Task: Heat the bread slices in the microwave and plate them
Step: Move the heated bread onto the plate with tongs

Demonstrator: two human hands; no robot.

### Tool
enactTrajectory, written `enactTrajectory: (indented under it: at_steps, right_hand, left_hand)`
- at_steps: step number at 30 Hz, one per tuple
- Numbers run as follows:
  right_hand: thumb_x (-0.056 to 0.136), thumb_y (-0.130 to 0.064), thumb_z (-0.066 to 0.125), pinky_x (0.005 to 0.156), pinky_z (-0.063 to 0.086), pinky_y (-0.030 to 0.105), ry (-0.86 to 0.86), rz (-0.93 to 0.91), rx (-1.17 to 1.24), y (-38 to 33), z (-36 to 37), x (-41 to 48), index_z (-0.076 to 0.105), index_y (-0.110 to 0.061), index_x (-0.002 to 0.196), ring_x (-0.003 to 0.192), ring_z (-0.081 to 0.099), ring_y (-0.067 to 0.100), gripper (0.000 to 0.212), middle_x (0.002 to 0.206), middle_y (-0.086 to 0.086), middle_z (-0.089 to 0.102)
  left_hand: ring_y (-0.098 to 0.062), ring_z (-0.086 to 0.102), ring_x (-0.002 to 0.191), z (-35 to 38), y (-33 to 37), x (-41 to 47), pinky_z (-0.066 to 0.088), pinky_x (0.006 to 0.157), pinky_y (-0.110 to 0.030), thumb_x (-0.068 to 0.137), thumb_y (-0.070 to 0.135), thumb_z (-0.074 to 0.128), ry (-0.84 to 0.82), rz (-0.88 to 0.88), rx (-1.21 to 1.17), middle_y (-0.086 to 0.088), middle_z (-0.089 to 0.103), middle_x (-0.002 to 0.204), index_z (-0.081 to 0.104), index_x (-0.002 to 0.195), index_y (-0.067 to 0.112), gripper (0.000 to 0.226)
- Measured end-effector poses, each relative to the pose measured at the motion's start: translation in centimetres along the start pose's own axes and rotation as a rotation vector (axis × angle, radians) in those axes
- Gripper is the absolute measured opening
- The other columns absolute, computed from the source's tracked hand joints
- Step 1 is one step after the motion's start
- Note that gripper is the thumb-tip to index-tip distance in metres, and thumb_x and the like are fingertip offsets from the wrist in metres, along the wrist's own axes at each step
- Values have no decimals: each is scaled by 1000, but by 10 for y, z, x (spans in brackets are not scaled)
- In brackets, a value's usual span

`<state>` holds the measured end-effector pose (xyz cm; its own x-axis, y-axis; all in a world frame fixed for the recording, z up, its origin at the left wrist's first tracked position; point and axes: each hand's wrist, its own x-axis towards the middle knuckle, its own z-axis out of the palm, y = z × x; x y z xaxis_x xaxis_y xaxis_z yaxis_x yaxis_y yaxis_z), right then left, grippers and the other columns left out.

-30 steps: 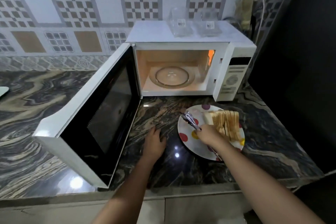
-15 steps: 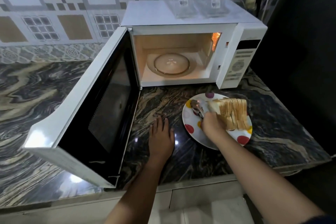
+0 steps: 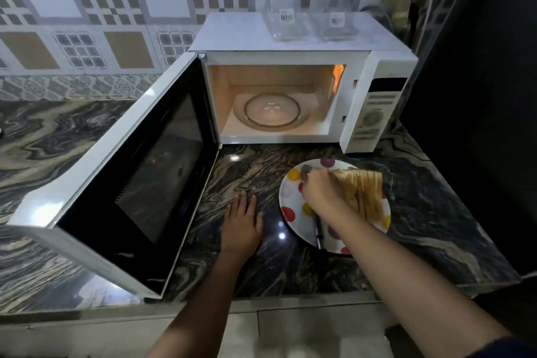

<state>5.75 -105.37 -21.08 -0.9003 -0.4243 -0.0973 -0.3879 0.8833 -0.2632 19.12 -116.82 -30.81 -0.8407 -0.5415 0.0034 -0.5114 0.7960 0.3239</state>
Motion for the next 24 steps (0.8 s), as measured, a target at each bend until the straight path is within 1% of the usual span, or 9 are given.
enactTrajectory:
  at_steps: [4, 7, 9, 11, 14, 17, 20, 22, 24]
  right_hand:
    - [93, -15, 45, 71, 44, 33, 168, -163, 75, 11, -40, 8, 57, -1, 104, 99, 58, 34, 22, 110, 19, 58]
    - [91, -16, 47, 62, 36, 29, 291, -209, 233, 39, -63, 15, 56, -5, 84, 79, 54, 27, 16, 92, 13, 58]
    - [89, -13, 50, 62, 39, 29, 329, -195, 332, 65, -68, 23, 55, -6, 79, 77, 54, 25, 13, 89, 12, 59]
    - [89, -10, 52, 62, 41, 27, 343, -137, 419, 95, -66, 29, 58, -5, 81, 78, 56, 22, 11, 88, 10, 60]
    - [89, -7, 52, 53, 37, 15, 334, 7, 469, 138, -50, 36, 59, -7, 84, 77, 52, 18, 8, 93, 11, 60]
    - [90, -9, 51, 66, 38, 22, 266, 144, 461, 171, -25, 41, 60, -4, 91, 91, 57, 27, 11, 101, 15, 62]
    - [92, -10, 49, 72, 38, 28, 146, 216, 451, 186, -7, 43, 62, -3, 100, 99, 58, 30, 17, 107, 17, 63]
    - [92, -12, 49, 76, 42, 30, 59, 233, 475, 186, -2, 43, 63, -4, 105, 102, 59, 30, 20, 110, 16, 64]
    - [91, -13, 52, 83, 46, 34, 9, 251, 478, 183, 1, 45, 61, -5, 112, 105, 59, 29, 24, 112, 15, 63]
  left_hand:
    - [-20, 11, 146, -1, 9, -3, 7, 118, -37, 72, 52, -6, 37, -62, -15, -7, 17, 157, 27, 147, 19, 88]
    - [-20, 13, 146, -1, 22, -2, 7, 118, -39, 79, 46, 7, 43, -151, -37, -7, 19, 157, 30, 146, 18, 75]
    - [-22, 16, 145, 0, 31, -2, 9, 117, -40, 83, 39, 19, 63, -217, -74, -8, 22, 156, 34, 144, 16, 66]
    - [-25, 21, 144, 1, 38, -1, 14, 116, -40, 92, 32, 34, 111, -270, -133, -11, 25, 154, 38, 141, 12, 54]
    - [-32, 35, 135, 1, 50, 1, 28, 113, -39, 89, 15, 52, 206, -333, -336, -18, 36, 147, 46, 135, 2, 48]
    - [-39, 53, 112, 0, 67, -3, 44, 99, -44, 90, 11, 50, 320, -446, -599, -21, 45, 131, 45, 131, 0, 43]
    - [-33, 64, 87, 6, 82, -2, 52, 74, -34, 87, 20, 51, 204, -402, -750, -14, 61, 104, 54, 116, 7, 33]
    - [-28, 64, 89, 12, 87, 3, 50, 72, -31, 77, 33, 51, 113, -337, -726, -10, 65, 99, 58, 109, 11, 39]
    - [-26, 62, 92, 10, 91, 8, 48, 75, -30, 70, 30, 49, 80, -327, -723, -7, 65, 102, 59, 111, 11, 46]
